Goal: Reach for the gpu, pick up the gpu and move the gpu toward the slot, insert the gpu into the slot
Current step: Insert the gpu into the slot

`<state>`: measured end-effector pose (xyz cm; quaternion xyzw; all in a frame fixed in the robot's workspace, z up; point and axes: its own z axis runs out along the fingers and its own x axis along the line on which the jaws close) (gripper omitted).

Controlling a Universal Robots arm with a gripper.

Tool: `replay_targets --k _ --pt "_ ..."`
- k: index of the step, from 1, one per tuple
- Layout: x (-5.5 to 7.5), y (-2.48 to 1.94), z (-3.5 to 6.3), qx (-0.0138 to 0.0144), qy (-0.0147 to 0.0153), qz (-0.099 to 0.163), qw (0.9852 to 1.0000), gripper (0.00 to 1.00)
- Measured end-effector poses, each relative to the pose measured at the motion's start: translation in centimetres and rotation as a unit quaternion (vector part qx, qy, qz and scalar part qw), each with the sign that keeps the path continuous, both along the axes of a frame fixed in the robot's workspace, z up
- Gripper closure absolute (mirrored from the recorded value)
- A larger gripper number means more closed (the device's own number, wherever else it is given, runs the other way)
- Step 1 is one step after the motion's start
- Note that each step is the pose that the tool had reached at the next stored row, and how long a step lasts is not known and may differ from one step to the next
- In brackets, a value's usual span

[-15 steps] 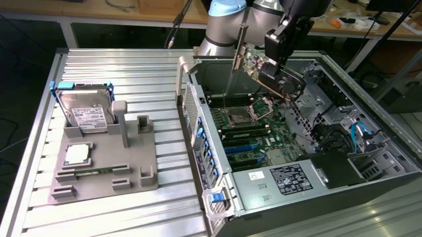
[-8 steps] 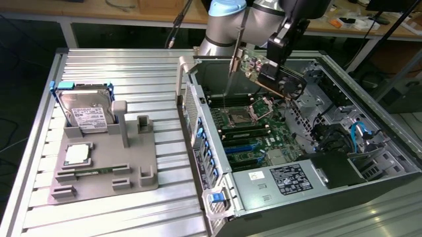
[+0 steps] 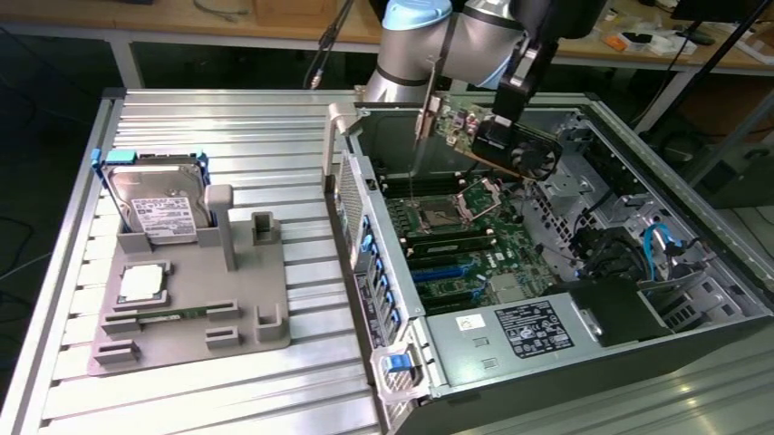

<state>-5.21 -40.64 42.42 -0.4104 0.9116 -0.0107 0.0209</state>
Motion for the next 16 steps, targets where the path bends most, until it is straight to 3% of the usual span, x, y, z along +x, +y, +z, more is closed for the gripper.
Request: replay_targets --k 6,10,13,14,16 --pt "0.00 0.00 -0.30 0.0000 0.0000 0.054 0.9985 0.73" --pt "0.00 0.00 -0.51 0.0000 0.0000 0.091 0.9958 0.73" --pt "0.04 0.00 -0.66 -0.0003 0.0005 0.122 0.9925 0.73" --pt "0.11 0.00 -0.70 -0.0004 0.0026 0.124 0.9922 0.73" --pt "0.36 0.00 -0.76 -0.0003 0.0112 0.126 0.9919 0.73"
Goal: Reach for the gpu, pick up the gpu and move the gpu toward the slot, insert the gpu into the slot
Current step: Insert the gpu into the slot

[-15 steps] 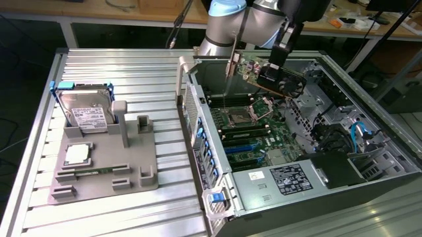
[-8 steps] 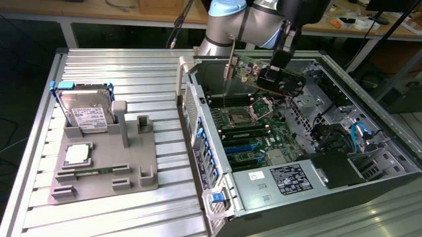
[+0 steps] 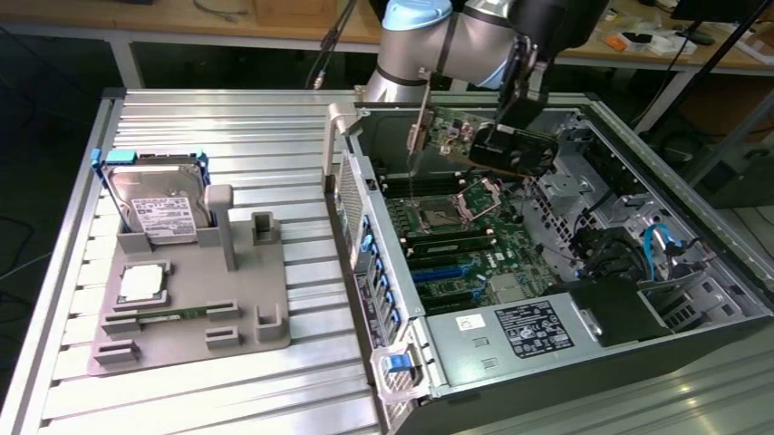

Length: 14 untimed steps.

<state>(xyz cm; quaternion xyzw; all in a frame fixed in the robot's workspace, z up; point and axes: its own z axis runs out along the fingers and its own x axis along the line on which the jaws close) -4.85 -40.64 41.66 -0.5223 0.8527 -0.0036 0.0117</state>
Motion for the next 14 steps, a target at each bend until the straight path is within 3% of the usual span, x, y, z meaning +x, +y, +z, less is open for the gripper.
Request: replay_targets --k 3,4,5,10,14 --pt "0.6 0.00 -0.06 -0.0036 0.0213 0.002 0.9998 0.73" --pt "0.8 0.00 -0.10 -0.0044 0.0263 0.004 0.9996 0.73" --pt "1.1 0.00 -0.18 -0.0047 0.0287 0.006 0.9996 0.73" --pt "1.4 0.01 -0.54 -0.0061 0.0290 0.048 0.9984 0.73" --pt "1.4 0.00 -0.80 -0.0072 0.0287 0.087 0.9958 0.73"
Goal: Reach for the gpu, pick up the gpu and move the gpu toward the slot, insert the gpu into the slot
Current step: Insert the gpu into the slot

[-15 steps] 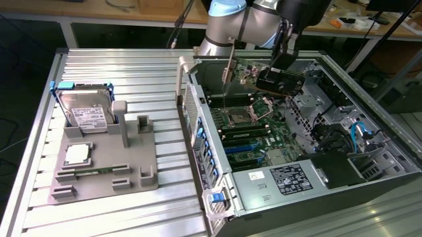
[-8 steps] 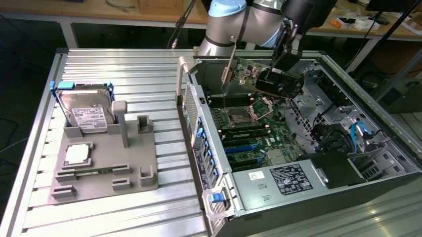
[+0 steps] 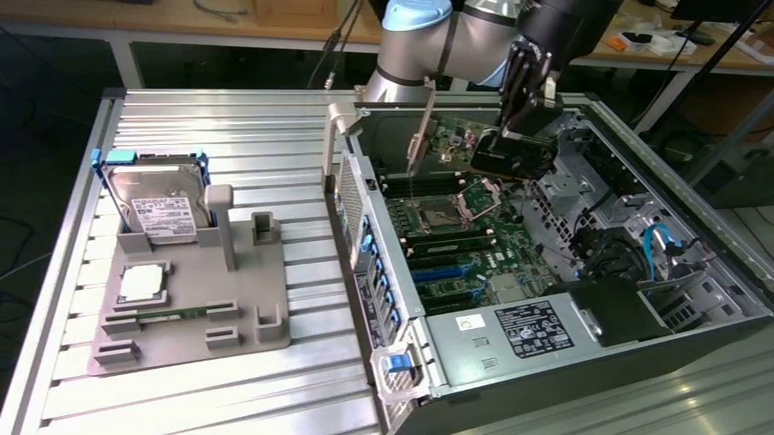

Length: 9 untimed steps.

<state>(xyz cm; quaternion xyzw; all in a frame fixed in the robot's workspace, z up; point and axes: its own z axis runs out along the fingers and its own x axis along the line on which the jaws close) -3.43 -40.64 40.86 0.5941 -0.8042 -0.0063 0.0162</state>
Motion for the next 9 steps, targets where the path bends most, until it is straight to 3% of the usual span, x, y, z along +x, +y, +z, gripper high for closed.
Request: replay_targets --k 5,9 --pt "0.01 0.00 -0.27 0.0000 -0.0002 0.046 0.9990 0.73" --pt "0.01 0.00 -0.58 0.0000 -0.0006 0.086 0.9963 0.73"
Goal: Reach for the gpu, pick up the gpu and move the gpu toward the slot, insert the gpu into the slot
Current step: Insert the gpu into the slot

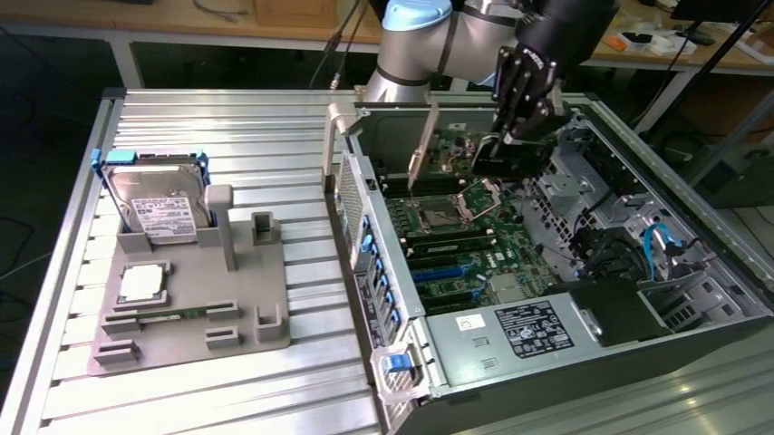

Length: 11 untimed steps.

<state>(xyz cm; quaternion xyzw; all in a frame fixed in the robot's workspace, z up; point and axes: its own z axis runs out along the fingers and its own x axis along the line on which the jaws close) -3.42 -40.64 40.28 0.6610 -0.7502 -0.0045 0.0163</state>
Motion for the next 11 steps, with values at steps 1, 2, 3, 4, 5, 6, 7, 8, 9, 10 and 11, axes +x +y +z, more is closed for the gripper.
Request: replay_targets --k 1,2,3,4,5,6,7,8,9,10,11 --pt "0.00 0.00 -0.06 0.0000 -0.0001 0.008 1.0000 0.73" --pt "0.00 0.00 -0.12 0.0000 -0.0004 0.017 0.9999 0.73" --pt "0.00 0.00 -0.18 0.0000 -0.0008 0.027 0.9996 0.73" --pt "0.00 0.00 -0.27 0.0000 -0.0020 0.044 0.9990 0.73" --pt "0.00 0.00 -0.32 0.0000 -0.0024 0.052 0.9986 0.73" --pt "0.00 0.00 -0.38 0.0000 -0.0029 0.063 0.9980 0.73" --pt "0.00 0.00 -0.44 0.0000 -0.0033 0.071 0.9974 0.73" --pt "0.00 0.00 -0.54 0.0000 -0.0036 0.081 0.9967 0.73" --pt "0.00 0.00 -0.65 0.0000 -0.0036 0.088 0.9961 0.73" --pt "0.01 0.00 -0.74 0.0000 -0.0036 0.090 0.9959 0.73" --pt "0.01 0.00 -0.79 -0.0001 -0.0036 0.090 0.9959 0.73"
